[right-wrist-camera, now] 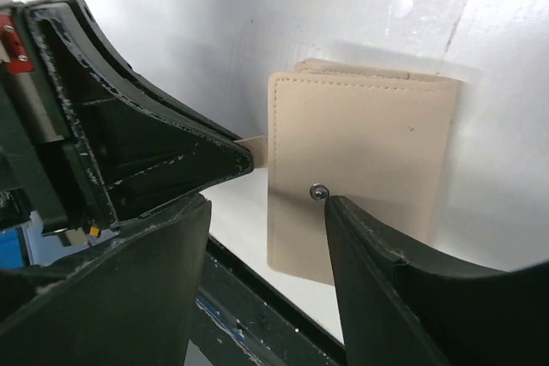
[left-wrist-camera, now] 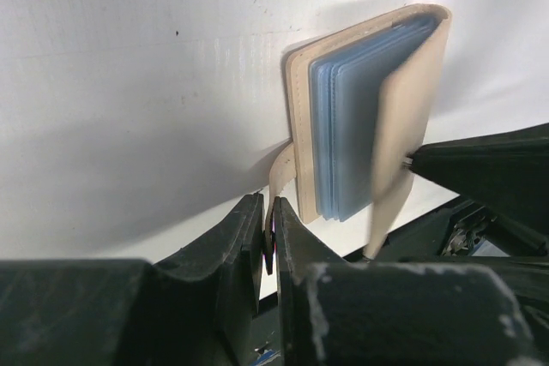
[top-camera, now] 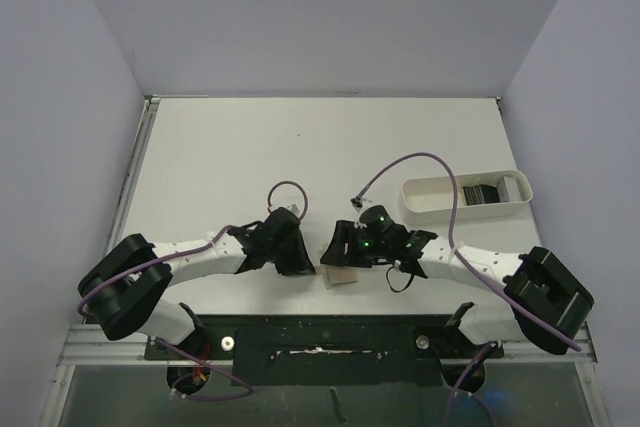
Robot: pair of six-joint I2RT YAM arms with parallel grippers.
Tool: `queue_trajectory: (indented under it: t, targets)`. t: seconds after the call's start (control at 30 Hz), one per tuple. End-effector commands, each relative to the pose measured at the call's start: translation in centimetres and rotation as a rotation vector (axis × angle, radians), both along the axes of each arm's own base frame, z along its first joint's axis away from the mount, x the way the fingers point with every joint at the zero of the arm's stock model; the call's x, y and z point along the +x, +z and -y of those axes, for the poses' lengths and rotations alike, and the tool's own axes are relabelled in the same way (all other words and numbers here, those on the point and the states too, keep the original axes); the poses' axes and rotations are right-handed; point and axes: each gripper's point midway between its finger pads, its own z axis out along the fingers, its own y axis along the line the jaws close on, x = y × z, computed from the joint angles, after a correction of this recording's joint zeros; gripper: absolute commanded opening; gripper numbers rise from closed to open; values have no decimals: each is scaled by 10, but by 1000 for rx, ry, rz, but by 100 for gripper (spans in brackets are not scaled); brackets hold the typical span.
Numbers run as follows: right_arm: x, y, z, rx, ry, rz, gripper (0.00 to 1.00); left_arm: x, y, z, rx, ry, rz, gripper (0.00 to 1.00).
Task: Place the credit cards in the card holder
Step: Close the card holder at the center of the board.
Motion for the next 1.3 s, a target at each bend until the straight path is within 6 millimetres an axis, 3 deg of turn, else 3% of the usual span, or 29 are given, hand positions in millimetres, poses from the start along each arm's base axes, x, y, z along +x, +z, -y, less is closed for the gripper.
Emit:
queue_trajectory:
  t: [0.0,0.23,0.5,0.6,0.7,0.93,1.13,1.27]
  targets:
    - [-1,9,-21,80,69,32,56,8,14,10,-57,6,40,10]
    - [-3,-2,-18,60,73,10,47,7,12,10,-54,4,35,10]
    - [-2,-33,1,-53,28,-14,26,9,13,11,-59,5,40,10]
    - [-3,-40,5,-86,26,-22,24,9,15,11,-63,7,43,10]
    - [-3,-41,7,-108,24,-22,23,9,15,11,-62,9,43,10]
    - [10,-15,16,-175,-19,51,22,9,13,10,-58,13,42,10]
    - [13,-24,32,-276,-36,56,20,9,15,12,-64,11,42,10]
    - [11,-26,23,-278,-5,60,20,10,20,14,-78,8,48,11]
